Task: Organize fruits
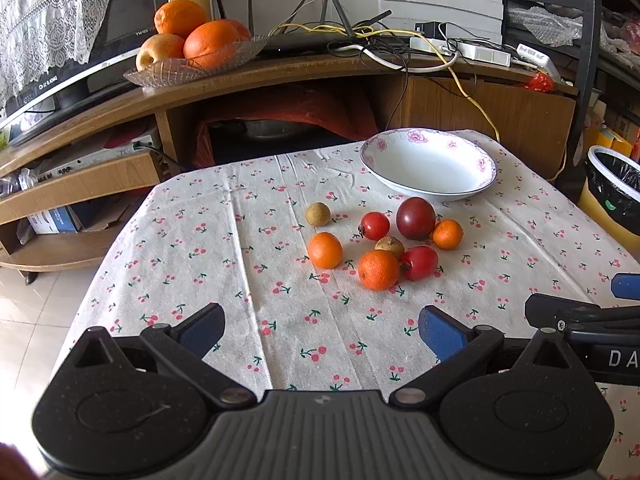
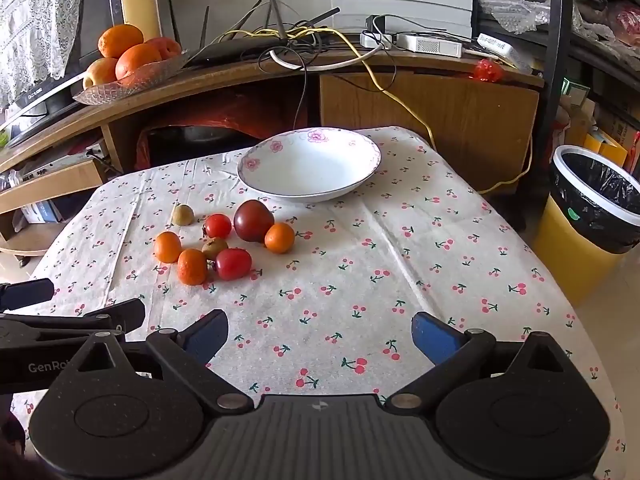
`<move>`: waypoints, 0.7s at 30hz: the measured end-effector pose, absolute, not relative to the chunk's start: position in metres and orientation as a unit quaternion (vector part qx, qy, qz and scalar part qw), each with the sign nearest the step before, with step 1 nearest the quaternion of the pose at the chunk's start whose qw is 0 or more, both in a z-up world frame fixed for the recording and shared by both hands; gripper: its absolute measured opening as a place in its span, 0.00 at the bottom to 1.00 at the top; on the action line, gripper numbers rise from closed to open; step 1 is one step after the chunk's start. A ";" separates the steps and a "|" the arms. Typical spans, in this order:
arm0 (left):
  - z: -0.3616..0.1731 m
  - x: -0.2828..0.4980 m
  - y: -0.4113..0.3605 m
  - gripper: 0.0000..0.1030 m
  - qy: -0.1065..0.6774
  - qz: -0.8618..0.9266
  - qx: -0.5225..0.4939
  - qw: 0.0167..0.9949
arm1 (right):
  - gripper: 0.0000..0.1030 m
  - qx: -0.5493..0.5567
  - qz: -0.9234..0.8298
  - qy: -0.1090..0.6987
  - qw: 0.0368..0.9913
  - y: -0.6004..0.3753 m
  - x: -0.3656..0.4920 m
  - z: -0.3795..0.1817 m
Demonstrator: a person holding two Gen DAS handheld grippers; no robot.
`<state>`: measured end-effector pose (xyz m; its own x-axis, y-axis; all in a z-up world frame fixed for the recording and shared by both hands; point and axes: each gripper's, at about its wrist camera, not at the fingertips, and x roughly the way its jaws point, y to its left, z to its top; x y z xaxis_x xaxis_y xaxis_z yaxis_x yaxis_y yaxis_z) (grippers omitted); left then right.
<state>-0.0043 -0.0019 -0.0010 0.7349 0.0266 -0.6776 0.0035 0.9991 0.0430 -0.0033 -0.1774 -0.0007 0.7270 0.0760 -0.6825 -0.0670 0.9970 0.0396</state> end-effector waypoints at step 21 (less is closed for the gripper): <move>0.006 0.031 -0.002 1.00 0.358 -0.071 0.148 0.919 | 0.79 -0.024 0.118 0.357 0.926 -0.162 0.022 0.025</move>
<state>0.0309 -0.0017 0.0064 0.7330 -0.0241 -0.6798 0.2358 0.9464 0.2207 0.0222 -0.1617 0.0246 0.7173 0.2021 -0.6668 -0.2368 0.9708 0.0395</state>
